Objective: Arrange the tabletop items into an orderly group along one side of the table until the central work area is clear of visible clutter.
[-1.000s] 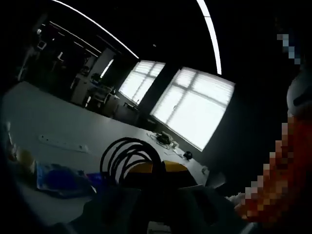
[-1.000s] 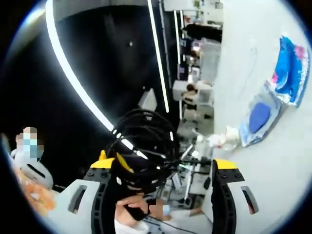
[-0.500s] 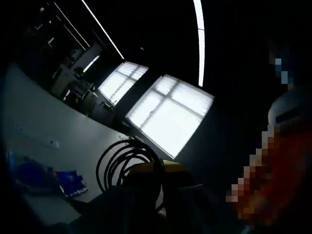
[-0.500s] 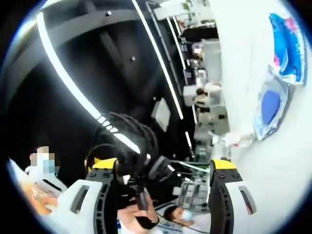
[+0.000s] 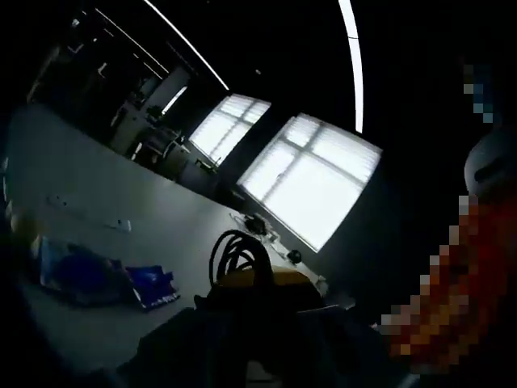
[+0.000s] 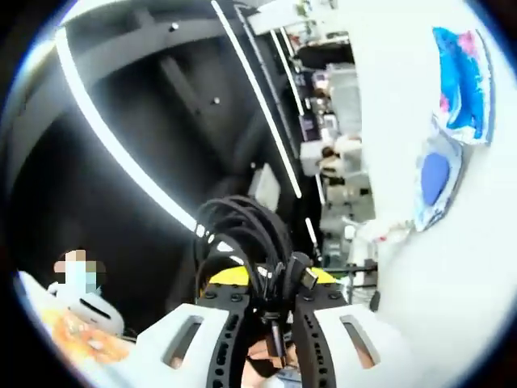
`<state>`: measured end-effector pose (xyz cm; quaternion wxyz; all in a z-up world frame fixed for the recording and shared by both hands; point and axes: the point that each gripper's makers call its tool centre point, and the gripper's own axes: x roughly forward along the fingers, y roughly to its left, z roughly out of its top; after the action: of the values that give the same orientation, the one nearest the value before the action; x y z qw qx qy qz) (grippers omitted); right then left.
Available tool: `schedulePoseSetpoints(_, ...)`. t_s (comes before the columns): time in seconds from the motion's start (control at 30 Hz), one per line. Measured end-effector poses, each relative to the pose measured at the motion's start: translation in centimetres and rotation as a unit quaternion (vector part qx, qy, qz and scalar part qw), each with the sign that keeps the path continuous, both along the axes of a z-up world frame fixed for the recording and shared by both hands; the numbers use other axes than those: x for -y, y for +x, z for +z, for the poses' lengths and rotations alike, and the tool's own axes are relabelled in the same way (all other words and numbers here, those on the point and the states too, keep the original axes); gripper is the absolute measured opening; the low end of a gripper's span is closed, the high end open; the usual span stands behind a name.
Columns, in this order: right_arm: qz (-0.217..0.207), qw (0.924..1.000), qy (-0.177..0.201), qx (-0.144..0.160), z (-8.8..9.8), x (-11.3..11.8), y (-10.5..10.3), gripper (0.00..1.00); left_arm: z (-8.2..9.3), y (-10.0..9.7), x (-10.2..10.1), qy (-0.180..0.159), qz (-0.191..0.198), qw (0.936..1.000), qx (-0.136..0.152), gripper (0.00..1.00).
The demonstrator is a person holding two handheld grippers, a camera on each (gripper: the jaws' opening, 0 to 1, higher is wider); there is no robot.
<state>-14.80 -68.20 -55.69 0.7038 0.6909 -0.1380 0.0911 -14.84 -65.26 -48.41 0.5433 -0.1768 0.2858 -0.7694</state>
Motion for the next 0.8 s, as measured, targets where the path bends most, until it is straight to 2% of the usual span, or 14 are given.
schedulePoseSetpoints(0.1, -0.012, 0.9981, -0.023, -0.056, -1.7, 0.7, 0.1, 0.13, -2.7, 0.6, -0.6, 0.049, 0.019, 0.9986, 0.001, 0.01)
schedulePoseSetpoints(0.17, -0.013, 0.9945, -0.049, -0.091, -2.7, 0.9, 0.0, 0.13, -4.5, 0.8, -0.9, 0.071, 0.027, 0.9967, 0.028, 0.02)
schedulePoseSetpoints(0.23, 0.002, 0.9892, -0.064, -0.132, -3.8, 0.6, -0.1, 0.12, -5.9, 1.8, -1.2, 0.081, 0.065, 0.9935, 0.048, 0.03)
schedulePoseSetpoints(0.3, -0.008, 0.9887, -0.064, -0.136, -3.8, 1.1, -0.3, 0.11, -7.1, 2.9, -1.6, 0.096, 0.100, 0.9890, 0.051, 0.09)
schedulePoseSetpoints(0.33, -0.012, 0.9877, -0.067, -0.141, -3.9, 1.2, -0.4, 0.11, -7.4, 3.0, -1.8, 0.091, 0.101, 0.9894, 0.049, 0.22)
schedulePoseSetpoints(0.4, -0.016, 0.9857, -0.065, -0.154, -4.5, 1.4, -0.8, 0.11, -8.3, 4.0, -2.1, 0.109, 0.132, 0.9842, 0.044, 0.46)
schedulePoseSetpoints(0.43, -0.016, 0.9844, -0.064, -0.163, -4.9, 1.5, -0.9, 0.11, -8.7, 4.3, -2.2, 0.117, 0.140, 0.9822, 0.045, 0.63)
schedulePoseSetpoints(0.5, -0.011, 0.9795, -0.070, -0.188, -5.9, 1.5, -1.3, 0.11, -9.6, 5.0, -2.5, 0.135, 0.153, 0.9771, 0.060, 0.87)
schedulePoseSetpoints(0.57, -0.008, 0.9736, -0.086, -0.211, -6.8, 1.5, -1.6, 0.11, -10.2, 6.1, -3.0, 0.148, 0.170, 0.9704, 0.087, 0.98)
schedulePoseSetpoints(0.6, -0.007, 0.9721, -0.087, -0.218, -7.0, 1.5, -1.7, 0.11, -10.2, 6.9, -3.2, 0.141, 0.186, 0.9665, 0.107, 0.99)
schedulePoseSetpoints(0.67, -0.010, 0.9719, -0.084, -0.220, -7.1, 1.6, -1.9, 0.11, -10.6, 7.0, -3.8, 0.138, 0.177, 0.9648, 0.137, 1.00)
schedulePoseSetpoints(0.73, -0.014, 0.9706, -0.077, -0.228, -7.5, 1.8, -2.0, 0.11, -12.3, 7.4, -5.2, 0.174, 0.162, 0.9526, 0.190, 1.00)
schedulePoseSetpoints(0.77, -0.016, 0.9699, -0.077, -0.231, -7.6, 2.0, -2.1, 0.11, -13.4, 7.8, -6.3, 0.195, 0.156, 0.9411, 0.228, 1.00)
schedulePoseSetpoints(0.8, -0.016, 0.9693, -0.079, -0.232, -7.6, 2.0, -2.1, 0.11, -14.0, 7.9, -7.0, 0.207, 0.153, 0.9344, 0.246, 1.00)
